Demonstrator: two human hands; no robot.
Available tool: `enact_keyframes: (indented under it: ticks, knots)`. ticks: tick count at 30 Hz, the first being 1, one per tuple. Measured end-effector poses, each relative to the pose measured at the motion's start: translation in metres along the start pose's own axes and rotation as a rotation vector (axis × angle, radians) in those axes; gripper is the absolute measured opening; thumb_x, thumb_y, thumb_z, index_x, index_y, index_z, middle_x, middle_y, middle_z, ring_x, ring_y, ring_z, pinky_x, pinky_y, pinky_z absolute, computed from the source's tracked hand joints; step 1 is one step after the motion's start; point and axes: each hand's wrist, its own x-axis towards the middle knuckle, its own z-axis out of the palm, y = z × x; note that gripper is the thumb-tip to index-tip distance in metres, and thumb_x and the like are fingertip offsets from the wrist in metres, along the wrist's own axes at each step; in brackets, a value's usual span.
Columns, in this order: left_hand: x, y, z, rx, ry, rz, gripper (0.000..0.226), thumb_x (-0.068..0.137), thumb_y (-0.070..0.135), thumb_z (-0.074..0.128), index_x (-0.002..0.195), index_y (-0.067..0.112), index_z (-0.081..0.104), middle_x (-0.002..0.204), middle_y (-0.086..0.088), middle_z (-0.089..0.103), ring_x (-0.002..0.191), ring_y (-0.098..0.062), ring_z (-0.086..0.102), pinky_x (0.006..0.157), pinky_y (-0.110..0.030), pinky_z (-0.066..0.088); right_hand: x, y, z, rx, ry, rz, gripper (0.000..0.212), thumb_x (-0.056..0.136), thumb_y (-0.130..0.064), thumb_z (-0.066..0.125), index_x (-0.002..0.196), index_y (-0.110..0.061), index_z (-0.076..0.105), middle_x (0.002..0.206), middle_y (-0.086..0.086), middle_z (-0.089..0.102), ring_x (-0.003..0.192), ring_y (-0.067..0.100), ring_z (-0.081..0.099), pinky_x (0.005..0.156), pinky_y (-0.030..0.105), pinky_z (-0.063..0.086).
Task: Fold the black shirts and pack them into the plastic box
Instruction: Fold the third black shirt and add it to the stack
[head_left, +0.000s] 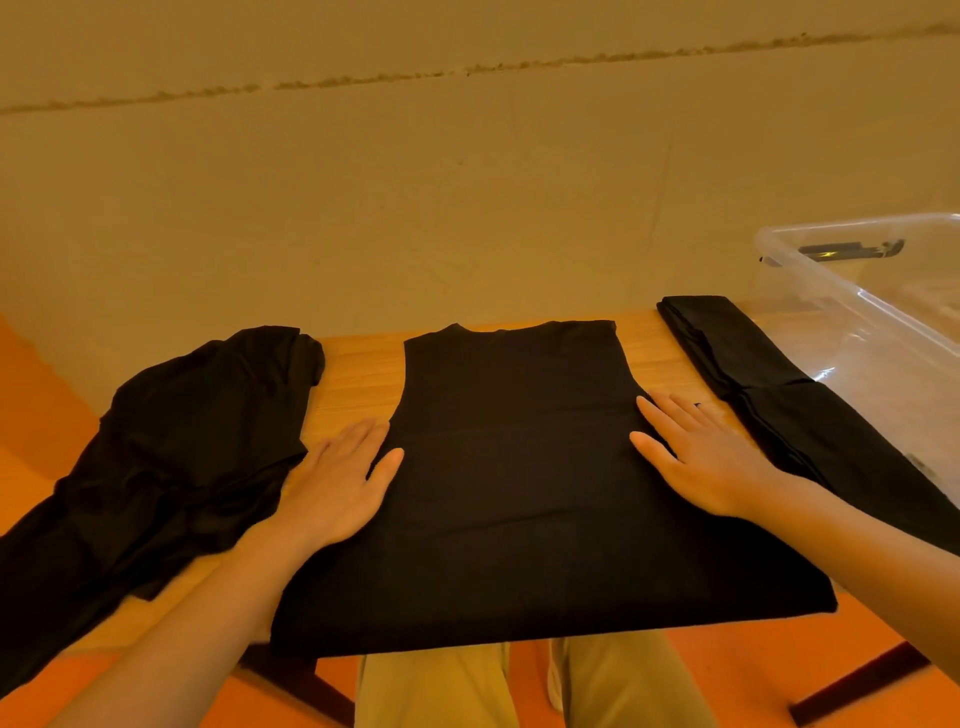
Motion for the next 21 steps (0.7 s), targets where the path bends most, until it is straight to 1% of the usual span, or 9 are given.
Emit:
enact_keyframes:
  ticks: [3,5,8,10,12,14,16,18,21]
  knots:
    - [0.002,-0.021,-0.003,-0.035,0.023,0.003,0.055,0.103,0.045,0.022,0.153,0.023,0.015,0.161,0.004,0.011,0.148,-0.012,0.007,0.120,-0.035,0.008,0.003,0.009,-0.006,0.069,-0.012,0.021,0.066,0.099,-0.054,0.020,0.153,-0.021,0.001,0.161,-0.002,-0.004,0.147,0.015,-0.006,0.119,0.036,0.001]
    - [0.003,-0.030,-0.007,-0.056,0.109,0.025,0.050,0.103,0.038,0.030,0.149,0.018,0.031,0.157,0.000,0.027,0.145,-0.015,0.022,0.118,-0.035,0.017,0.006,0.014,-0.012,0.096,-0.001,0.006,0.062,0.101,-0.046,0.024,0.153,-0.017,0.006,0.161,0.001,0.002,0.147,0.017,-0.001,0.120,0.036,0.006]
    - [0.003,-0.037,-0.015,-0.005,0.274,0.044,0.035,0.098,0.029,0.051,0.130,0.017,0.058,0.141,-0.001,0.051,0.129,-0.019,0.047,0.108,-0.037,0.034,0.012,0.020,-0.018,0.068,0.024,-0.026,0.055,0.103,-0.034,0.031,0.152,-0.015,0.014,0.160,0.004,0.010,0.147,0.021,0.010,0.117,0.035,0.014]
    - [0.005,-0.037,-0.020,0.013,0.307,0.037,0.027,0.093,0.026,0.060,0.118,0.019,0.066,0.130,0.001,0.057,0.119,-0.018,0.053,0.103,-0.037,0.038,0.016,0.021,-0.019,0.045,0.039,-0.031,0.049,0.103,-0.028,0.035,0.150,-0.015,0.025,0.157,0.004,0.022,0.142,0.024,0.027,0.113,0.035,0.026]
    - [0.009,-0.037,-0.023,-0.013,0.301,0.020,0.021,0.090,0.027,0.064,0.110,0.021,0.067,0.120,0.004,0.060,0.112,-0.016,0.056,0.100,-0.037,0.039,0.022,0.022,-0.020,0.016,0.085,-0.037,0.038,0.102,-0.024,0.039,0.138,-0.014,0.045,0.141,0.006,0.044,0.121,0.024,0.051,0.101,0.034,0.042]
    - [0.013,-0.037,-0.026,-0.040,0.276,-0.010,0.015,0.089,0.029,0.065,0.103,0.025,0.066,0.111,0.006,0.061,0.107,-0.014,0.057,0.098,-0.036,0.039,0.028,0.025,-0.022,-0.013,0.134,-0.050,0.026,0.099,-0.022,0.043,0.120,-0.014,0.057,0.121,0.004,0.056,0.099,0.019,0.058,0.089,0.030,0.048]
    - [0.017,-0.037,-0.030,-0.037,0.236,-0.038,0.008,0.090,0.032,0.064,0.097,0.031,0.062,0.101,0.010,0.060,0.101,-0.013,0.057,0.097,-0.035,0.034,0.032,0.029,-0.027,-0.024,0.132,-0.051,0.023,0.097,-0.020,0.049,0.115,-0.015,0.061,0.117,0.002,0.057,0.096,0.018,0.058,0.088,0.028,0.049]
    - [0.018,-0.037,-0.033,-0.028,0.195,-0.056,0.008,0.090,0.032,0.063,0.095,0.035,0.057,0.093,0.014,0.056,0.098,-0.011,0.056,0.096,-0.034,0.031,0.032,0.032,-0.031,-0.035,0.092,-0.040,0.025,0.095,-0.019,0.053,0.118,-0.016,0.061,0.119,0.001,0.056,0.100,0.018,0.057,0.092,0.029,0.049]
    - [0.019,-0.038,-0.035,-0.038,0.168,-0.077,0.015,0.090,0.030,0.064,0.103,0.035,0.058,0.096,0.014,0.055,0.095,-0.009,0.053,0.095,-0.034,0.032,0.031,0.036,-0.035,-0.064,0.074,-0.026,0.024,0.094,-0.017,0.054,0.117,-0.016,0.061,0.117,0.002,0.054,0.100,0.018,0.057,0.091,0.029,0.049]
